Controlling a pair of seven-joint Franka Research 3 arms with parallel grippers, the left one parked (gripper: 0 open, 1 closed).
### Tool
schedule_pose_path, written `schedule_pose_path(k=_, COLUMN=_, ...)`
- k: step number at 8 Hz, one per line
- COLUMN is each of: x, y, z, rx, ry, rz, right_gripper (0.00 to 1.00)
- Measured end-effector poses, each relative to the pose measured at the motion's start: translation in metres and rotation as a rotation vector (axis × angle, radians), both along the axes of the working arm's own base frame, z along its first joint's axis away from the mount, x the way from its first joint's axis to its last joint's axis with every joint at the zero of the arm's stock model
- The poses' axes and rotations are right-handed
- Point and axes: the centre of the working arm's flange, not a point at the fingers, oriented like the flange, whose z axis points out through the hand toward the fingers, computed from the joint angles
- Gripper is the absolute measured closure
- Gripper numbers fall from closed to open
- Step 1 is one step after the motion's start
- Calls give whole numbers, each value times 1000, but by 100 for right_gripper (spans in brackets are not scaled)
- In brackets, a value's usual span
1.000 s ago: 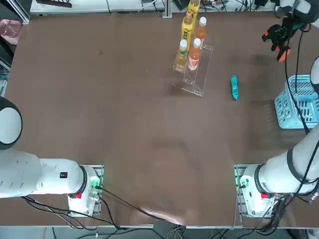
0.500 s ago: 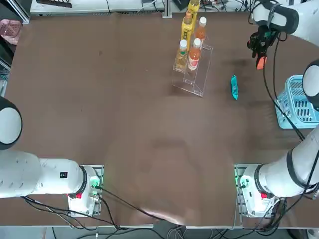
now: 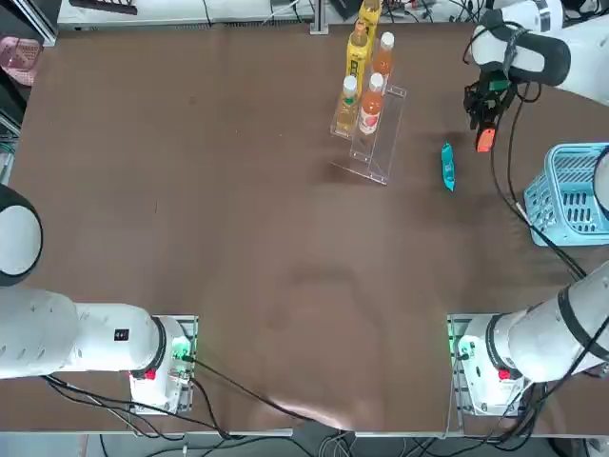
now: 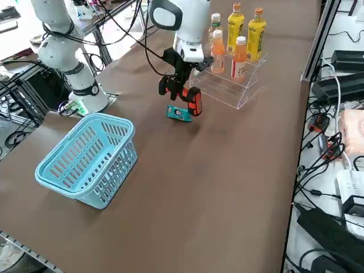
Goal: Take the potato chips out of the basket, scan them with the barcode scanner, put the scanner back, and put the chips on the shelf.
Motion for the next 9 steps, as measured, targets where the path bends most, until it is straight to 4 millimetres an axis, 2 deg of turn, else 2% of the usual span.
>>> schedule_pose_path(k=1, x=-13, y=3, z=0, rx=1, ry=-5, rz=-17, right_gripper=59)
schedule_pose_path(k=3, x=-34, y=30, z=-5, rx=-8, ry=-14, rz=-39, right_gripper=59)
schedule_pose_path(k=4, x=-44, y=46, z=-11, rx=-12, ry=-25, rz=-44, right_gripper=59)
schedule_pose_path(k=9, x=-86, y=101, z=-46, rx=-67, ry=-28, rz=-118, right_gripper=59)
